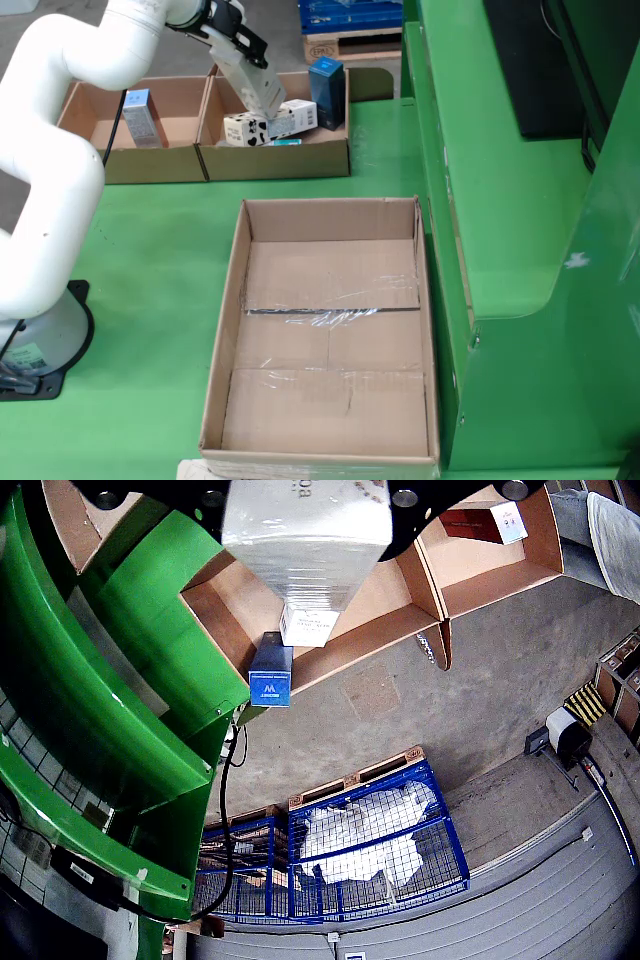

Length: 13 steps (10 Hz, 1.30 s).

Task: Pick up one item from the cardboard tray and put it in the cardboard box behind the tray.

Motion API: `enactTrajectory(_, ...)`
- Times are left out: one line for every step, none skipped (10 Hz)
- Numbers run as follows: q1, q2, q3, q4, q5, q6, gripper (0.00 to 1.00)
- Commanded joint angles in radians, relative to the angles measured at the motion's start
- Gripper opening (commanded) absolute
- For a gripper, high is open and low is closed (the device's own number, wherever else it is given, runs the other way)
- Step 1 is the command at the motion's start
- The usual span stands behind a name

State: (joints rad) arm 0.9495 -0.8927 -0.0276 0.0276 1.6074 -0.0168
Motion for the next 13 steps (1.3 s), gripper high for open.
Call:
enactTrajectory(-0.007, 0.032, 0.028, 0.015, 0.005, 0.002, 0.0)
enactTrajectory(-0.007, 0.032, 0.028, 0.015, 0.005, 0.002, 0.0)
enactTrajectory(-0.007, 0.032, 0.028, 0.015, 0.005, 0.002, 0.0)
enactTrajectory(-0.007, 0.032, 0.028, 0.015, 0.005, 0.002, 0.0)
enactTrajectory(-0.007, 0.032, 0.028, 0.015, 0.005, 0.002, 0.0)
enactTrajectory(-0.007, 0.032, 0.028, 0.015, 0.005, 0.002, 0.0)
enactTrajectory(-0.007, 0.032, 0.028, 0.015, 0.005, 0.002, 0.0)
enactTrajectory(-0.007, 0.032, 0.028, 0.015, 0.005, 0.002, 0.0)
enactTrajectory(-0.007, 0.032, 0.028, 0.015, 0.005, 0.002, 0.1)
enactTrajectory(-0.007, 0.032, 0.028, 0.015, 0.005, 0.002, 0.2)
enactTrajectory(-0.007, 0.032, 0.028, 0.015, 0.005, 0.002, 0.3)
enactTrajectory(-0.007, 0.032, 0.028, 0.015, 0.005, 0.002, 0.4)
enactTrajectory(-0.007, 0.032, 0.028, 0.015, 0.005, 0.002, 0.5)
